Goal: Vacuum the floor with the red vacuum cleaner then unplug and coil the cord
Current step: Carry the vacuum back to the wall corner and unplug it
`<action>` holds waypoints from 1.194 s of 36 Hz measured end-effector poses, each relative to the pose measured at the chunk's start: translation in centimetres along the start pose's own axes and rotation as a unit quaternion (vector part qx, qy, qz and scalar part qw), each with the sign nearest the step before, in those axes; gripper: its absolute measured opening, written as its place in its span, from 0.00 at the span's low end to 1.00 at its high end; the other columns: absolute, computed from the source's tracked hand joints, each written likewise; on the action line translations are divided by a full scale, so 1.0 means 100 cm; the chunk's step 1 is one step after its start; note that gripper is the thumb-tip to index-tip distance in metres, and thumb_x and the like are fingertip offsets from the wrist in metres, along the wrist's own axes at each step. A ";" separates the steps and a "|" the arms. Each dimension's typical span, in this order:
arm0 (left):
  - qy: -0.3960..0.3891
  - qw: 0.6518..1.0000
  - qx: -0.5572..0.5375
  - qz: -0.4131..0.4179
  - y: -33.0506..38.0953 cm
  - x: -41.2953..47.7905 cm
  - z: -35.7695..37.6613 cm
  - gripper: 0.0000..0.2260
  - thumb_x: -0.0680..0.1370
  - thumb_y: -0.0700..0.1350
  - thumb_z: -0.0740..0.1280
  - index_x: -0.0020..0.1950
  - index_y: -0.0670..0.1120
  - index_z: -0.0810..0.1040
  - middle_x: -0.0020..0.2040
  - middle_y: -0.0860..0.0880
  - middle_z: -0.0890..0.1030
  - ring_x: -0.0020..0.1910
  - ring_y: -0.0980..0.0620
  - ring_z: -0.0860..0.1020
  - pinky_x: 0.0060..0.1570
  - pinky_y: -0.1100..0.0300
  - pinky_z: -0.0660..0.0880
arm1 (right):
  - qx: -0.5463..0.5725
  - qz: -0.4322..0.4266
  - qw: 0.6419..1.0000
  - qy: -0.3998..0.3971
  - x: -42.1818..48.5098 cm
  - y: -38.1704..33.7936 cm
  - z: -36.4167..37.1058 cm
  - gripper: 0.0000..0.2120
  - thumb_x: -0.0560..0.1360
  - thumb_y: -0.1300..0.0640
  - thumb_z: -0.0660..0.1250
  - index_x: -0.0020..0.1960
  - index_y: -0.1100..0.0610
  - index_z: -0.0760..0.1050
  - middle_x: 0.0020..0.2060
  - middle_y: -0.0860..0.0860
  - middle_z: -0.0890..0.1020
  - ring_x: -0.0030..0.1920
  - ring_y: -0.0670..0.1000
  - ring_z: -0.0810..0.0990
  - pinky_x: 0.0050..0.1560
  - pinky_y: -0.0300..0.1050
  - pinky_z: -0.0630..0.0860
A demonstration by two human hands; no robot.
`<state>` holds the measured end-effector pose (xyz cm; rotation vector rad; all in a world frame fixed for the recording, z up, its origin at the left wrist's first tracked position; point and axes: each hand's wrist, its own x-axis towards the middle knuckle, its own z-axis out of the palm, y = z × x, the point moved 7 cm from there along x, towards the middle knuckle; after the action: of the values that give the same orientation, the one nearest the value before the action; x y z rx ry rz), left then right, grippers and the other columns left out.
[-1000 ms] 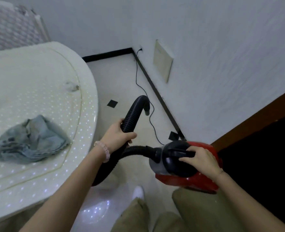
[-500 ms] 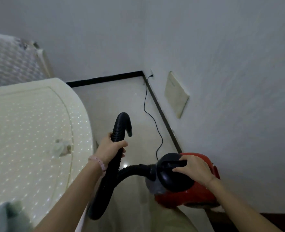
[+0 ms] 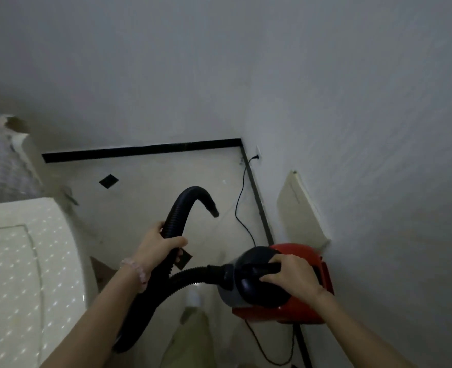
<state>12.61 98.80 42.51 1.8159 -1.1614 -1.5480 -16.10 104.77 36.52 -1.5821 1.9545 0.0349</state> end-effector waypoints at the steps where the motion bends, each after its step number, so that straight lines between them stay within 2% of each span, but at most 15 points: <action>1: -0.002 1.000 -0.003 -0.003 0.008 0.020 -0.005 0.16 0.72 0.36 0.70 0.58 0.39 0.70 0.31 0.42 0.76 0.22 0.52 0.74 0.20 0.65 0.71 | -0.003 -0.002 1.000 -0.003 0.022 -0.006 -0.007 0.21 0.65 0.38 0.72 0.53 0.48 0.79 0.48 0.45 0.84 0.50 0.47 0.81 0.50 0.43 0.77; 8: -0.002 1.000 -0.012 -0.022 0.066 0.173 -0.052 0.16 0.73 0.35 0.69 0.58 0.38 0.70 0.31 0.42 0.76 0.19 0.54 0.73 0.20 0.65 0.70 | -0.009 0.008 0.999 -0.032 0.170 -0.060 -0.049 0.21 0.65 0.39 0.72 0.54 0.48 0.78 0.48 0.46 0.83 0.49 0.47 0.81 0.48 0.43 0.78; 12: -0.006 0.999 -0.008 -0.045 0.103 0.248 -0.086 0.18 0.72 0.36 0.69 0.60 0.40 0.69 0.31 0.42 0.76 0.24 0.51 0.74 0.25 0.61 0.72 | -0.018 0.010 0.999 -0.041 0.246 -0.098 -0.077 0.21 0.67 0.40 0.72 0.55 0.49 0.78 0.49 0.47 0.83 0.50 0.48 0.81 0.46 0.43 0.77; 17: 0.016 0.998 -0.010 -0.055 0.150 0.324 -0.123 0.17 0.73 0.37 0.69 0.59 0.40 0.68 0.32 0.42 0.77 0.25 0.50 0.74 0.25 0.61 0.72 | -0.031 -0.030 0.998 -0.048 0.336 -0.150 -0.113 0.20 0.68 0.42 0.71 0.56 0.50 0.78 0.49 0.48 0.83 0.50 0.48 0.81 0.47 0.44 0.78; 22: 0.046 0.997 -0.018 -0.063 0.182 0.401 -0.157 0.21 0.72 0.37 0.70 0.62 0.39 0.68 0.34 0.41 0.77 0.27 0.48 0.76 0.29 0.55 0.75 | -0.036 -0.074 0.995 -0.060 0.433 -0.202 -0.149 0.18 0.68 0.43 0.72 0.54 0.51 0.79 0.48 0.48 0.84 0.49 0.49 0.81 0.46 0.45 0.77; 25: 0.058 0.995 -0.014 -0.079 0.199 0.449 -0.170 0.20 0.72 0.38 0.70 0.61 0.41 0.68 0.34 0.41 0.78 0.27 0.49 0.75 0.27 0.57 0.74 | -0.055 -0.102 0.991 -0.066 0.496 -0.226 -0.163 0.19 0.68 0.42 0.71 0.55 0.50 0.79 0.48 0.48 0.84 0.48 0.50 0.82 0.44 0.44 0.76; 32: 0.051 0.990 -0.026 -0.130 0.236 0.564 -0.174 0.21 0.72 0.35 0.70 0.62 0.41 0.68 0.34 0.40 0.77 0.27 0.47 0.75 0.28 0.56 0.75 | -0.083 -0.137 0.980 -0.116 0.644 -0.253 -0.183 0.18 0.68 0.43 0.71 0.54 0.52 0.78 0.49 0.49 0.83 0.49 0.50 0.81 0.47 0.44 0.76; 36: 0.022 0.989 0.022 -0.144 0.262 0.624 -0.163 0.20 0.72 0.38 0.70 0.61 0.43 0.69 0.34 0.42 0.79 0.25 0.51 0.76 0.26 0.60 0.76 | -0.104 -0.155 0.972 -0.141 0.719 -0.266 -0.188 0.23 0.69 0.43 0.70 0.60 0.52 0.76 0.54 0.50 0.82 0.53 0.51 0.80 0.53 0.44 0.77; 40: -0.005 0.989 0.072 -0.132 0.280 0.686 -0.150 0.20 0.72 0.40 0.70 0.62 0.45 0.71 0.35 0.45 0.79 0.26 0.54 0.76 0.26 0.63 0.75 | -0.125 -0.167 0.965 -0.160 0.790 -0.277 -0.185 0.23 0.69 0.43 0.70 0.60 0.52 0.76 0.54 0.51 0.82 0.54 0.52 0.79 0.53 0.47 0.76; 43: -0.013 0.984 0.137 -0.109 0.285 0.739 -0.142 0.21 0.70 0.43 0.71 0.63 0.49 0.73 0.38 0.50 0.79 0.32 0.53 0.77 0.33 0.61 0.76 | -0.136 -0.158 0.961 -0.179 0.841 -0.276 -0.174 0.22 0.70 0.45 0.69 0.60 0.54 0.75 0.54 0.53 0.81 0.53 0.53 0.79 0.51 0.47 0.76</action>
<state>17.81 19.77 28.40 2.1708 -1.2759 -1.5978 -7.00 16.50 20.56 -1.8968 1.4487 0.4437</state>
